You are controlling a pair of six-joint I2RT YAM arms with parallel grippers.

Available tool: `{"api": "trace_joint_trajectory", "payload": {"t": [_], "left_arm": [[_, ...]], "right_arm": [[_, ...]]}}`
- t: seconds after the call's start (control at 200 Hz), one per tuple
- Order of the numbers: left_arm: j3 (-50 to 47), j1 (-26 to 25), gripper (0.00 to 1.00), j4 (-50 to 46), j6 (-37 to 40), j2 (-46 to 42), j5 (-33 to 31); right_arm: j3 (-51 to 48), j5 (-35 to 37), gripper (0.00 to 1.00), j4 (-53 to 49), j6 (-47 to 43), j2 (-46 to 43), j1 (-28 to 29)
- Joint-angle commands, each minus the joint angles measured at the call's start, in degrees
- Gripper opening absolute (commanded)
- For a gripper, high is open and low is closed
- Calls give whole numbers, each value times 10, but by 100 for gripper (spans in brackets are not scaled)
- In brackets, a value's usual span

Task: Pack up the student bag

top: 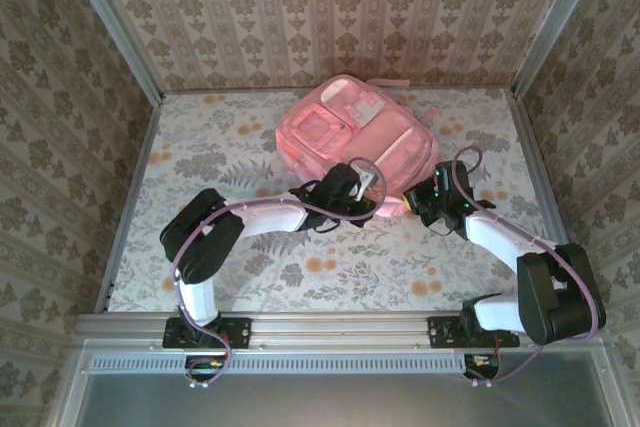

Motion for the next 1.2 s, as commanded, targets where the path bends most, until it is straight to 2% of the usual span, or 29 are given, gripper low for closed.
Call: {"api": "trace_joint_trajectory", "payload": {"t": [0.0,0.12,0.21,0.39,0.56,0.655,0.795,0.94,1.07,1.195], "left_arm": [[-10,11,0,-28,-12,-19,-16],[-9,11,0,-25,-12,-20,-11],[-7,11,0,-25,-10,-22,-7],[-4,10,0,-30,-8,-29,-5],[2,8,0,-33,-11,-26,-4],[5,6,0,-37,-11,-28,-5],[3,6,0,-38,-10,-31,-10],[5,6,0,-36,-8,-32,-10],[10,3,0,-35,-5,-32,-7],[14,-2,0,-30,-6,-30,-8]], "right_arm": [[44,14,46,-18,-45,-3,-1],[44,12,61,-46,-52,-39,11],[34,8,65,-53,-40,-70,21],[4,9,66,-30,14,-83,62],[8,6,69,3,47,-25,103],[5,9,66,9,62,-12,116],[-11,58,65,-34,69,-67,120],[-36,129,69,-119,104,-170,126],[-114,173,73,-66,213,-241,142],[-123,181,72,-38,240,-229,142]]}}
